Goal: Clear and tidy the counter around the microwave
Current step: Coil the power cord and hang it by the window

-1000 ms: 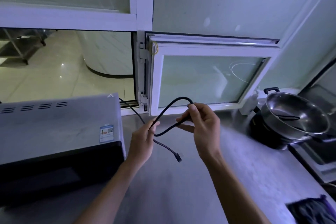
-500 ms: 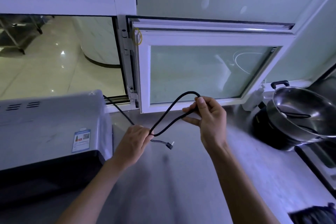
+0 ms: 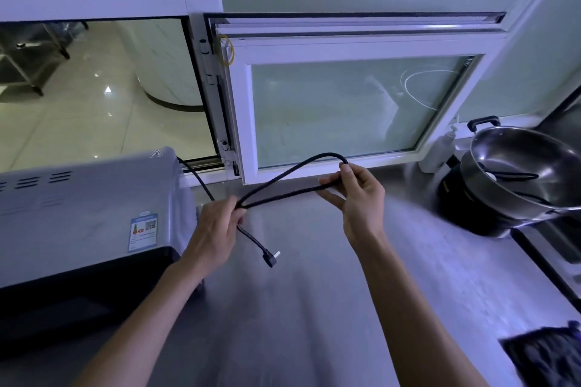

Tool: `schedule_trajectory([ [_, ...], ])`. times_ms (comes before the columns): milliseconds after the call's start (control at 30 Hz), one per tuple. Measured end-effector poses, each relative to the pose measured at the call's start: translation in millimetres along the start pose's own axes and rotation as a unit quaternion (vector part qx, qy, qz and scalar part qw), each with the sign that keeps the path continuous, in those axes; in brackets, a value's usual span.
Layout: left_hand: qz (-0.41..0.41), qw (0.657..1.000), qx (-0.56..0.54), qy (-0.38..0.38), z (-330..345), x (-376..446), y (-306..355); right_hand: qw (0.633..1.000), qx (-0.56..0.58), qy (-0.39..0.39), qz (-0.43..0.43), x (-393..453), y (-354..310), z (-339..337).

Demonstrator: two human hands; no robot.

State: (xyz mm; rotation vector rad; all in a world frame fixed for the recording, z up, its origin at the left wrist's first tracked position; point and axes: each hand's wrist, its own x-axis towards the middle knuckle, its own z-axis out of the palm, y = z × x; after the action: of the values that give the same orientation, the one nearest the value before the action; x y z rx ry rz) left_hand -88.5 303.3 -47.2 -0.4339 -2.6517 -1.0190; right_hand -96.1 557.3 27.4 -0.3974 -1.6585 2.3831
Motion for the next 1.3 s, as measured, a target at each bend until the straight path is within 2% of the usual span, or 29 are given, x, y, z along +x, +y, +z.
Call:
schedule_trajectory([
  [133,-0.027,0.998,-0.051,0.033,-23,18,21,0.999,-0.001,0.010,0.049,7,14,-3],
  [200,-0.036,0.997,-0.056,0.029,-30,27,23,0.993,-0.104,0.010,0.062,12,26,-4],
  [267,-0.036,0.998,-0.046,-0.001,-37,33,22,0.953,-0.301,0.024,-0.018,14,38,-1],
  [333,-0.031,0.999,-0.029,-0.033,-40,35,18,0.896,-0.411,0.016,-0.170,9,44,10],
  [367,-0.028,0.998,-0.021,-0.044,-41,35,18,0.875,-0.425,-0.023,-0.232,5,44,19],
  [433,-0.028,0.998,-0.016,-0.058,-43,34,17,0.836,-0.430,-0.149,-0.305,-3,46,39],
  [500,-0.030,0.997,-0.027,-0.073,-45,32,19,0.790,-0.463,-0.238,-0.323,-7,52,55],
  [533,-0.024,0.996,-0.025,-0.078,-48,31,20,0.781,-0.478,-0.246,-0.317,-6,57,60],
  [667,0.037,0.997,0.031,-0.064,-58,25,20,0.781,-0.482,-0.220,-0.330,-3,68,71],
  [867,0.030,0.999,0.018,-0.041,-58,25,11,0.783,-0.468,-0.217,-0.347,-8,72,81],
  [967,0.022,0.999,0.004,-0.024,-54,25,6,0.819,-0.447,-0.179,-0.311,-9,77,84],
  [1067,-0.019,1.000,-0.010,-0.017,-48,22,-5,0.868,-0.402,-0.158,-0.246,-7,75,84],
  [1167,-0.054,0.998,0.000,-0.029,-39,21,-14,0.901,-0.369,-0.150,-0.172,-7,65,86],
  [1300,-0.052,0.997,-0.025,-0.050,-27,24,-22,0.943,-0.294,-0.117,-0.106,-4,56,94],
])
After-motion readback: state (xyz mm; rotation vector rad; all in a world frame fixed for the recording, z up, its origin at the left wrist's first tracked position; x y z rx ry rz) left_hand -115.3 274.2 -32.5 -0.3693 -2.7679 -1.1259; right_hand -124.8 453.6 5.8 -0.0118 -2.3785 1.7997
